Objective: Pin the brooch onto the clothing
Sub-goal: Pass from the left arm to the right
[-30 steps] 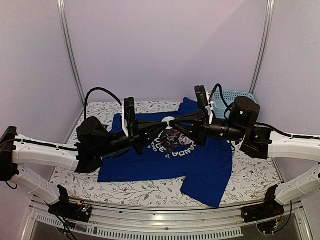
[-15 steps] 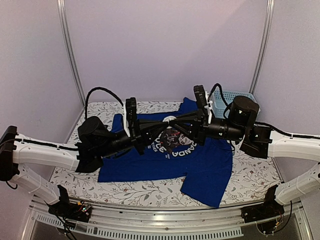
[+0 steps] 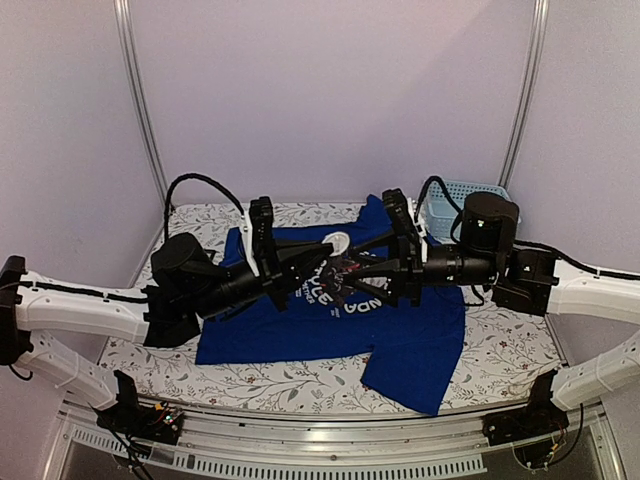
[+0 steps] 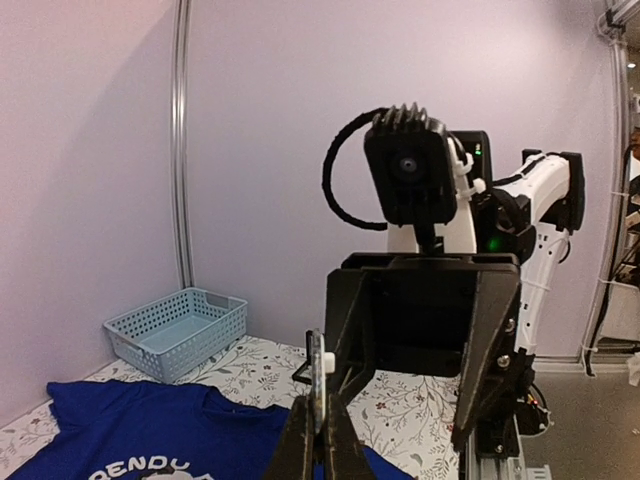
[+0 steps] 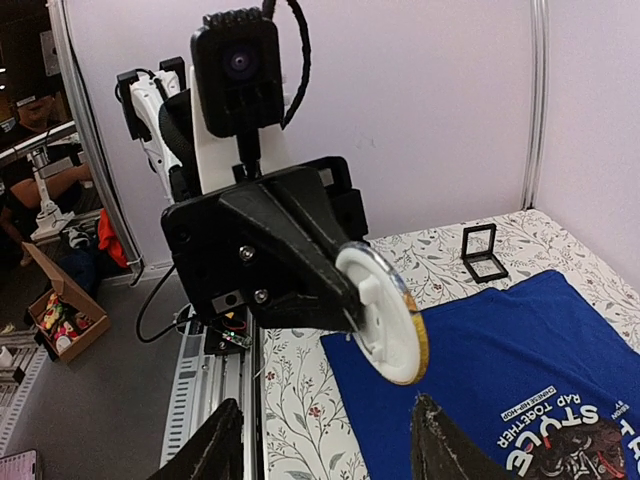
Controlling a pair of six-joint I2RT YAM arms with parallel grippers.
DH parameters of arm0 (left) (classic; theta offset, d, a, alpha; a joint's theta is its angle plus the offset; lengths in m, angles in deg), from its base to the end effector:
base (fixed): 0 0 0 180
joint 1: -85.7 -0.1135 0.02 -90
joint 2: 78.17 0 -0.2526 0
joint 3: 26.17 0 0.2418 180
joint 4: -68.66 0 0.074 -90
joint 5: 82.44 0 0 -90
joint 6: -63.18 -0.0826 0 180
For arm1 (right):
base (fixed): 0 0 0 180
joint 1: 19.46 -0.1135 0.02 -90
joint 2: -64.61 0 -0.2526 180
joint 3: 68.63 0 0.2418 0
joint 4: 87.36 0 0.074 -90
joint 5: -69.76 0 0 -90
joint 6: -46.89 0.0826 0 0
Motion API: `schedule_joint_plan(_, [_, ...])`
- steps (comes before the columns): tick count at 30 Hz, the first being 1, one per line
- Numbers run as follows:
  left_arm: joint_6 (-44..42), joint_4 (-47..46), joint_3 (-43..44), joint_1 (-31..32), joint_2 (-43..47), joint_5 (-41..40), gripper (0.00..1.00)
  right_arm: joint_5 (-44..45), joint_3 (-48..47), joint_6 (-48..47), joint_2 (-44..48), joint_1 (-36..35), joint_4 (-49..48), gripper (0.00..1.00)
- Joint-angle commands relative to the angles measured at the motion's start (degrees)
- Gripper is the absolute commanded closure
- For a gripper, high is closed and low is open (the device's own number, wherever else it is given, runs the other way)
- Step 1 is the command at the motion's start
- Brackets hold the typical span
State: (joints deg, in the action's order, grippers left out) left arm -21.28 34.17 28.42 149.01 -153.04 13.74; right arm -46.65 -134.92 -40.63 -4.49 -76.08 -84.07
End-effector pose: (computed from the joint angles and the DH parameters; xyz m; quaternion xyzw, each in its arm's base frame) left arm 0.1413 -0.3008 0.3119 0.3335 0.5165 -0.4728 0.6313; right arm 0.1446 0.2862 0.3219 -0.4655 0.5753 0.4688 0.4824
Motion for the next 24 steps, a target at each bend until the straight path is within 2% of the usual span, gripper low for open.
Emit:
schedule_joint_plan(1, [-1.78,2.16,0.31,-0.29,1.69,-1.69,1.00,-1.32,-2.51,-4.37,3.18,-0.25,5.82,0.44])
schedule_joint_plan(5, [-2.84,3.75,0.29,-0.29,2.30,-0.41,1.00,4.05,-2.54,-5.66,5.22,-0.25,7.54,0.43])
schedule_joint_plan(9, [-5.43,7.94,1.17,-0.21,3.24,5.74,1.00,9.78,-3.27,-5.73,5.92,-0.24,7.61,0.60])
schedule_joint_plan(11, [-6.69,8.96,1.26,-0.27,3.62,7.09,1.00,9.10,-3.80,-5.80,5.53,-0.24,7.52,0.64])
schedule_joint_plan(16, [-5.92,9.57,1.64,-0.29,3.39,8.13,1.00,3.87,-4.58,-5.62,3.46,-0.25,6.09,0.65])
schedule_joint_plan(24, [-5.64,8.54,1.70,-0.28,3.15,8.44,1.00,0.02,-5.74,-5.57,0.43,-0.24,6.59,0.78])
